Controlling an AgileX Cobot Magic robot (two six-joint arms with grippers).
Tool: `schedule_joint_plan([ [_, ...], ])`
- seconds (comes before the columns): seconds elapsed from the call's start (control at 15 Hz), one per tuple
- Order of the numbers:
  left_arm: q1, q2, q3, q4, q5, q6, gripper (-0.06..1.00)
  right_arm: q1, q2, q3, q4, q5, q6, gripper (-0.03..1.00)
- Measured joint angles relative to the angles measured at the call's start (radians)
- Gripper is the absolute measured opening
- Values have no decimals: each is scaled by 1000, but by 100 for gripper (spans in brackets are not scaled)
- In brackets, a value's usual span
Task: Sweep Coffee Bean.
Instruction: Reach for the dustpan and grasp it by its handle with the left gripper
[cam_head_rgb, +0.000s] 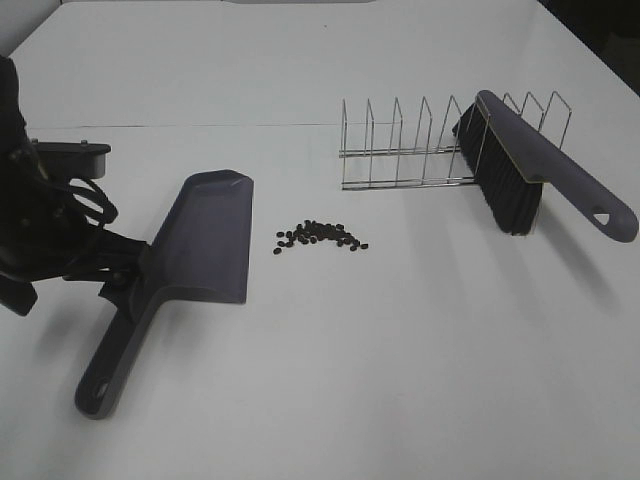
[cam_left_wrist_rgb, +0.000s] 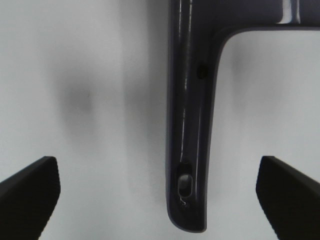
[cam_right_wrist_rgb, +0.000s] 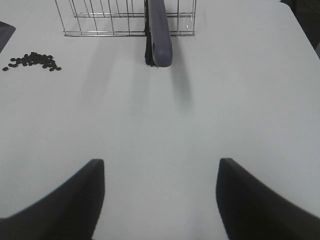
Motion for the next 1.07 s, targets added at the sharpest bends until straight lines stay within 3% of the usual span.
schedule_joint_plan([
  [0.53, -25, 124, -21, -9, -168, -3, 98, 0, 0, 0, 0, 0, 0, 56],
  [0.73, -36, 178, -57, -10, -174, -14, 94, 0, 0, 0, 0, 0, 0, 56],
  [1.07, -38, 240, -83, 0, -168, -30, 71, 0, 0, 0, 0, 0, 0, 56],
])
